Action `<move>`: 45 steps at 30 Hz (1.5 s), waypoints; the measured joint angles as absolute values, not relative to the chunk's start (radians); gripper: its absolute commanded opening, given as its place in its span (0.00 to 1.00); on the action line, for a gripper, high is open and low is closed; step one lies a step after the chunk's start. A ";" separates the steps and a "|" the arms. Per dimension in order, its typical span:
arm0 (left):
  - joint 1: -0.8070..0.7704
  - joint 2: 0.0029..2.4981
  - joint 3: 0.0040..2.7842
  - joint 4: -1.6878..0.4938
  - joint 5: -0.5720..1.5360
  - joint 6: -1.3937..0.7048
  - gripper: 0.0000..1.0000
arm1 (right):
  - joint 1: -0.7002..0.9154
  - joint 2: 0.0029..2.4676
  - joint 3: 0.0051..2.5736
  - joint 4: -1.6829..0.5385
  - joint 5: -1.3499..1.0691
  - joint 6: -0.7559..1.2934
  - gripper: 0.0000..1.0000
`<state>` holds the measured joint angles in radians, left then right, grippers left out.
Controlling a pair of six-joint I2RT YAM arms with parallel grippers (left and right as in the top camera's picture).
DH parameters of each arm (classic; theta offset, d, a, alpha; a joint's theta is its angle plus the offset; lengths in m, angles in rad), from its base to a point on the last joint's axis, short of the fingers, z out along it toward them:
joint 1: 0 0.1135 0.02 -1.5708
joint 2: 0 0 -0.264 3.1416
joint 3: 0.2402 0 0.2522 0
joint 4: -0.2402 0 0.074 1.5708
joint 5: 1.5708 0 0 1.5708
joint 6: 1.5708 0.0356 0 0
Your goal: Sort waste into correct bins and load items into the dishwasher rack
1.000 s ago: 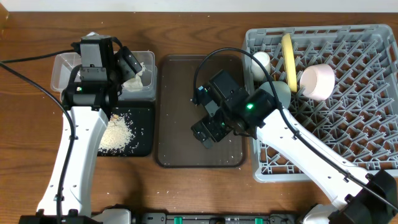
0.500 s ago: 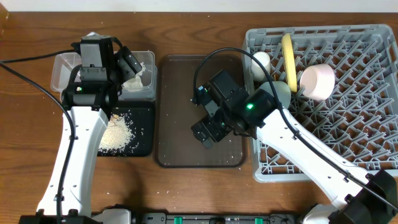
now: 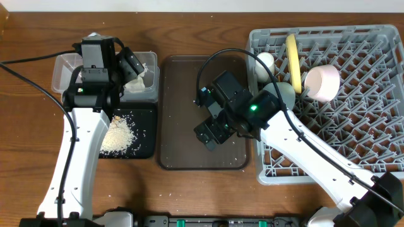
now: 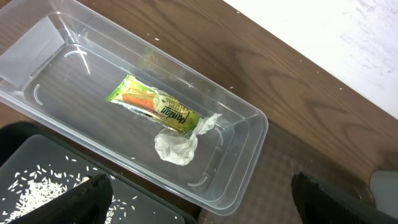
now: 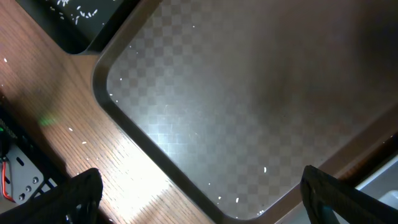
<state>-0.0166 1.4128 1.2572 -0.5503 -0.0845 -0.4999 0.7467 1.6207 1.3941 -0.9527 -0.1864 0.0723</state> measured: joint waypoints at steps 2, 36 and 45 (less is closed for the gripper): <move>-0.017 1.413 1.257 -0.550 -0.084 -0.500 0.95 | 0.747 1.621 1.394 -0.953 -0.186 0.072 0.99; -0.017 1.413 1.257 -0.551 -0.085 -0.500 0.95 | 0.168 0.617 1.172 -0.727 -0.154 -0.081 0.99; -0.017 1.413 1.257 -0.556 -0.085 -0.500 0.95 | 0.105 0.266 0.715 -0.385 -0.163 -0.075 0.99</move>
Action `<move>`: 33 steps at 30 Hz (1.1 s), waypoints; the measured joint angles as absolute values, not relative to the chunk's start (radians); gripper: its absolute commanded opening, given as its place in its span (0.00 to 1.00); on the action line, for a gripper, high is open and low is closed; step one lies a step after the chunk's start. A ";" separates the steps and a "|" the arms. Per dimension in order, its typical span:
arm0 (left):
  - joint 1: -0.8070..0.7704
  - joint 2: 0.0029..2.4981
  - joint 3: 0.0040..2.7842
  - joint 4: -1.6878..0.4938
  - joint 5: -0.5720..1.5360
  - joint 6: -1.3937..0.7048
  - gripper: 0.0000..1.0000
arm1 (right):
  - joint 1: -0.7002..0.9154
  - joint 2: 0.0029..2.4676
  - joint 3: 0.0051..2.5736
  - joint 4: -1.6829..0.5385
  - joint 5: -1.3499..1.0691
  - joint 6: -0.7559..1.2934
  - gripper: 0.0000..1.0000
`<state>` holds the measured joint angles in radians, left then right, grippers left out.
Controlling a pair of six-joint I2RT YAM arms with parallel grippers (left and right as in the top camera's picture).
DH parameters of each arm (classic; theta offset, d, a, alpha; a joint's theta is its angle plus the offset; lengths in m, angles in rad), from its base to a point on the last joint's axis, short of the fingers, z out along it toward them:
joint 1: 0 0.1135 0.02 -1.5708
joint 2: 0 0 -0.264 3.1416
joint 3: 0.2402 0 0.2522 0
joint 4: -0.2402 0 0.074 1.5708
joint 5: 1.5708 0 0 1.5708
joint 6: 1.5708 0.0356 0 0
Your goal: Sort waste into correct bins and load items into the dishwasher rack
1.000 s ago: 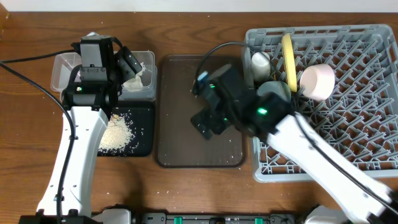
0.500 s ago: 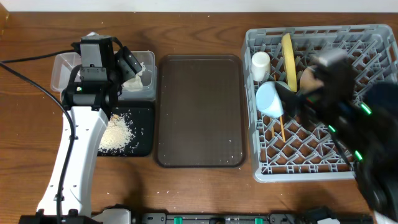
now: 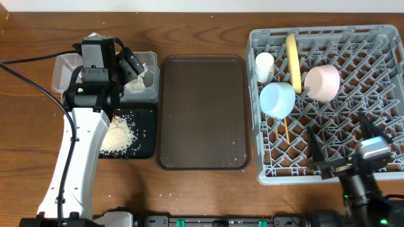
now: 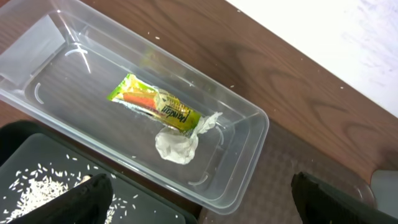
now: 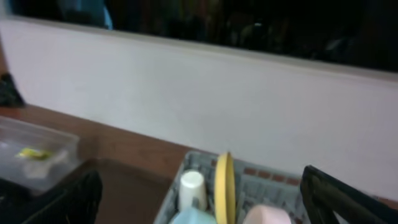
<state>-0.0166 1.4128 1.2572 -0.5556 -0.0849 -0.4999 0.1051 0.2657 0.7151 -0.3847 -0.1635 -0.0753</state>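
My left gripper hangs open over the clear waste bin, fingers wide apart and nothing between them. In the bin lie a green snack wrapper and a crumpled tissue. The grey dishwasher rack holds a white cup, a yellow plate on edge, a pink cup, a blue bowl and a thin stick. My right gripper is open and empty above the rack's near right corner. Its blurred camera looks level across the rack.
A black bin with spilled rice sits in front of the clear bin. The brown serving tray lies between the bins and the rack. A pale wall stands behind the table.
My right arm has left the brown tray and now sits at the table's near right, over the rack's front corner, wrist turned level. The blue bowl is uncovered. The left arm has not moved.
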 measured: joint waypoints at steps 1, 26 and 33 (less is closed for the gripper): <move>-0.017 1.413 1.257 -0.557 -0.085 -0.500 0.95 | 0.101 0.236 0.659 -0.350 -0.165 -0.067 0.99; -0.017 1.413 1.257 -0.559 -0.084 -0.500 0.95 | 0.049 0.012 0.012 0.036 -0.163 0.060 0.99; -0.017 1.413 1.257 -0.558 -0.084 -0.500 0.95 | 0.049 0.012 0.007 -0.056 -0.163 0.060 0.99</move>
